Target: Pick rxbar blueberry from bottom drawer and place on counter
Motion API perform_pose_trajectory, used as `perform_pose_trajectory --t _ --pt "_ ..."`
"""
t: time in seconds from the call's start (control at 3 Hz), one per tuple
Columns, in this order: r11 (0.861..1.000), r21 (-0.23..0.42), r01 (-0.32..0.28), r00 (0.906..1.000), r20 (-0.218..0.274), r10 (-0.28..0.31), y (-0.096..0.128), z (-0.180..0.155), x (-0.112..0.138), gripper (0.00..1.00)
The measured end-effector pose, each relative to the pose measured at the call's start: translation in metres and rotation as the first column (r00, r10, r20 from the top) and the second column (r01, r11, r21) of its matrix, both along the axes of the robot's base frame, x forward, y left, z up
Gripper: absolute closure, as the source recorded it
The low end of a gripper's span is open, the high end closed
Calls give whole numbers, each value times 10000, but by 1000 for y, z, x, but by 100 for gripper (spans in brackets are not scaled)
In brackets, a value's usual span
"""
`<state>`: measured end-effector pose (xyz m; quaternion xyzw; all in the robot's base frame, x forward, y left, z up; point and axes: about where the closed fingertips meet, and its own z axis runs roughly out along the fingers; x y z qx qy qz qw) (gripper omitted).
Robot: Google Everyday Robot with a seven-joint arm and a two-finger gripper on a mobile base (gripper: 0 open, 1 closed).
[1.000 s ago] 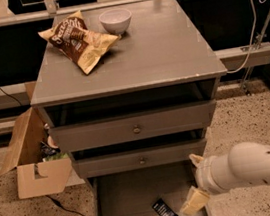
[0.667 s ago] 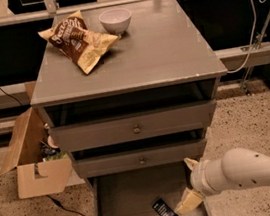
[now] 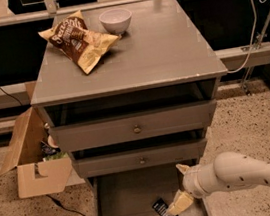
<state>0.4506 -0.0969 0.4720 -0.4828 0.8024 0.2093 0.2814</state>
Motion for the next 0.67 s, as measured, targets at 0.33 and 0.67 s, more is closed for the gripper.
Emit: perform_pose_trajectory --t 0.33,0.67 --pt "9996 -174 220 9998 10 -220 4 -31 3 0" --pt "9993 128 362 9992 -156 -360 13 -114 12 0"
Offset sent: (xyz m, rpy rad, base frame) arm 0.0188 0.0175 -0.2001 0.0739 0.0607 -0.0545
